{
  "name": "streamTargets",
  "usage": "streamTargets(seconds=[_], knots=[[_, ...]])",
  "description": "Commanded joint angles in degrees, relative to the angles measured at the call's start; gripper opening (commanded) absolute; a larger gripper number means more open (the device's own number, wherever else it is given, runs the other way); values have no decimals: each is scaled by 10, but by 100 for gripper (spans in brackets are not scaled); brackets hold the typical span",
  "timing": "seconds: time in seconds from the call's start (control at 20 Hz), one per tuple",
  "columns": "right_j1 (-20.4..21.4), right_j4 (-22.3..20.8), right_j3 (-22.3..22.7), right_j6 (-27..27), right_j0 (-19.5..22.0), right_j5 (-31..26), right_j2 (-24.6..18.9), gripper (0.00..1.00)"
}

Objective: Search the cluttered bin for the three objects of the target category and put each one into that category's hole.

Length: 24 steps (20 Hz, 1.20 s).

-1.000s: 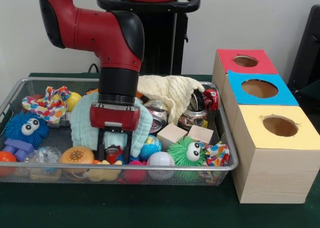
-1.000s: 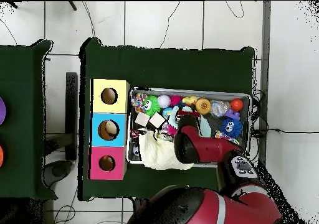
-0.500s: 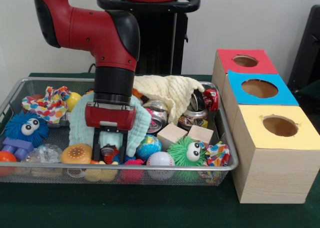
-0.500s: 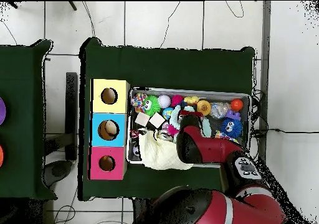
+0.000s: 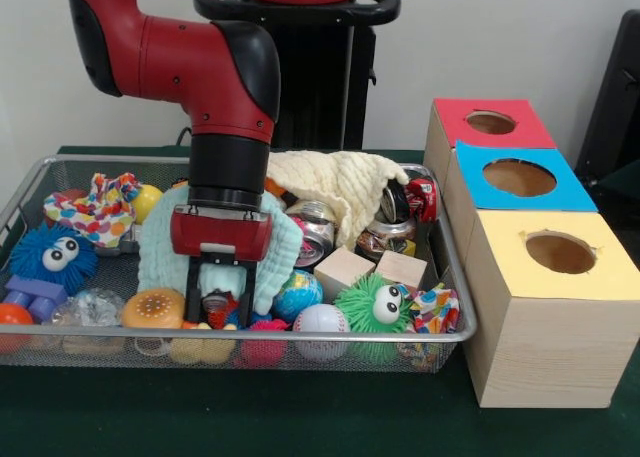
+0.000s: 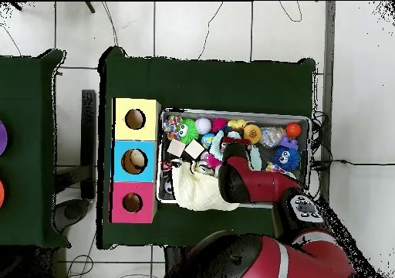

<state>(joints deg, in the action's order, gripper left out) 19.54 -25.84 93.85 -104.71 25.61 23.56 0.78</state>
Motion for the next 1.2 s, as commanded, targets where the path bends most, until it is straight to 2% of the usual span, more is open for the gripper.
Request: streamTargets(seconds=[0.05,0.4,0.85,1.05,1.2], knots=[[-23,-5,-11,-92,24,27,-28,100],[-5,-6,-1,-91,19,13,-34,100],[66,5,0,-77,8,-81,-60,100],[75,14,-14,-71,5,-108,-70,100],[65,18,-24,-72,4,-108,-71,100]])
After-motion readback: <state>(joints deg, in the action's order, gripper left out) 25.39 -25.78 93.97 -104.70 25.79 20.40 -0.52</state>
